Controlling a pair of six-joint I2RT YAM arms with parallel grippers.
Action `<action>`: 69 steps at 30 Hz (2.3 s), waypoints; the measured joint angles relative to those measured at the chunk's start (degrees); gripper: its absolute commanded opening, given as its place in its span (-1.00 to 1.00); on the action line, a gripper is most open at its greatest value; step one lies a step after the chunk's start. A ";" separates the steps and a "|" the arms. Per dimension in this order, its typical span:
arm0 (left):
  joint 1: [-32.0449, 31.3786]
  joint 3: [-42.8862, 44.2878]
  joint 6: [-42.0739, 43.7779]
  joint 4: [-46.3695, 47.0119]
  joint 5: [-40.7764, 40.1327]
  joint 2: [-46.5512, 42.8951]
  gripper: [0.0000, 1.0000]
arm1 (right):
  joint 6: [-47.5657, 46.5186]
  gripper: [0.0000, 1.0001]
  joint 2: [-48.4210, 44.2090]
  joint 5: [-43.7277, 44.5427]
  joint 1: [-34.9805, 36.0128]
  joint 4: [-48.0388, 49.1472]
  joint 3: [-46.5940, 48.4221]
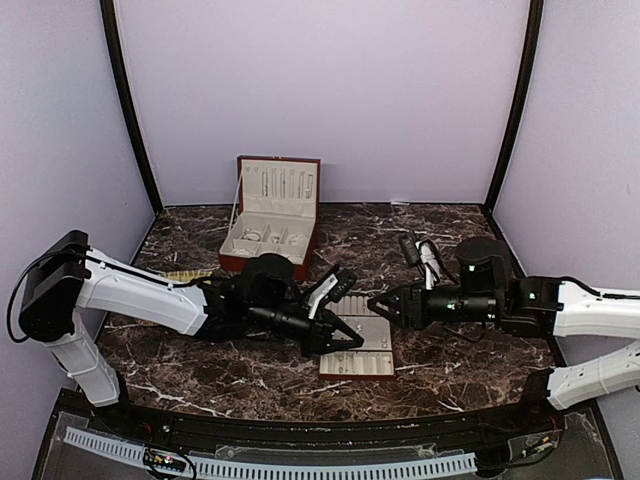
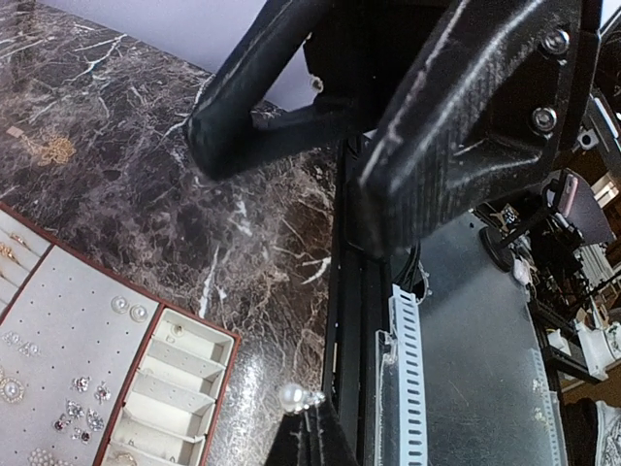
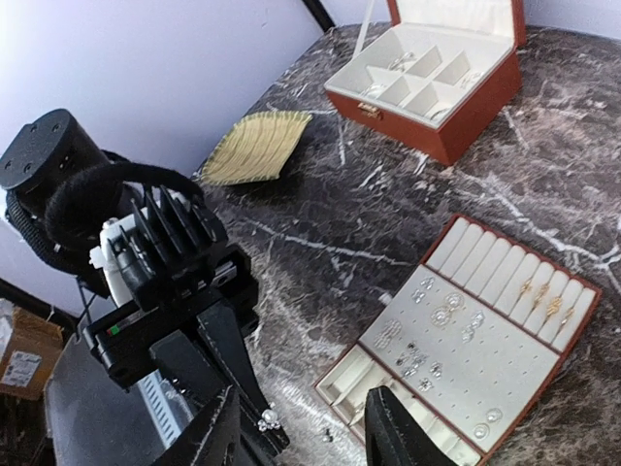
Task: Organize the mixed jewelry
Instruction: Pass from the right arm to the left, then pass from the left arm to the right
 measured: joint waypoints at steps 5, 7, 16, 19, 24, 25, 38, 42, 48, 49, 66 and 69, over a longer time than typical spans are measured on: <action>-0.63 0.13 5.53 -2.89 0.35 -0.52 -1.00 | 0.42 -0.37 2.12 -8.57 -0.68 -0.07 0.00; -1.01 0.15 7.06 -4.07 0.20 -0.52 -1.00 | 1.01 -0.41 3.41 -10.95 -0.70 0.00 0.00; -1.88 0.22 10.10 -5.64 -0.74 -0.55 -1.00 | 2.78 -0.50 6.36 -16.48 -0.72 2.71 -0.02; -1.97 0.22 10.32 -5.64 -0.87 -0.55 -1.00 | 3.08 -0.50 7.56 -17.46 -0.72 3.34 -0.02; -2.01 0.22 10.36 -5.62 -0.98 -0.55 -1.00 | 3.19 -0.50 8.37 -18.40 -0.72 3.56 -0.24; -2.01 0.22 10.38 -5.62 -0.98 -0.55 -1.00 | 3.19 -0.49 8.37 -18.49 -0.72 3.58 -0.31; -2.25 0.22 10.38 -5.60 -1.22 -0.55 -1.00 | 3.28 -0.67 9.25 -19.15 -0.72 3.61 -1.29; -2.34 0.22 10.38 -5.60 -1.22 -0.55 -1.00 | 3.48 -0.79 9.25 -19.50 -0.72 3.63 -1.33; -2.38 0.22 10.38 -5.64 -1.29 -0.55 -1.00 | 3.45 -0.99 9.25 -19.56 -0.72 3.93 -1.44; -2.38 0.24 10.36 -5.66 -1.36 -0.55 -1.00 | 3.54 -1.00 9.25 -19.56 -0.72 4.04 -1.44; -2.38 -0.61 9.25 -5.57 -4.59 -1.40 0.15 | 2.58 -1.00 6.32 -13.29 -0.72 -1.31 -0.83; -2.34 -2.27 9.16 -5.90 -5.57 -3.76 0.17 | 1.57 -1.00 6.45 -9.46 -0.72 -5.77 1.29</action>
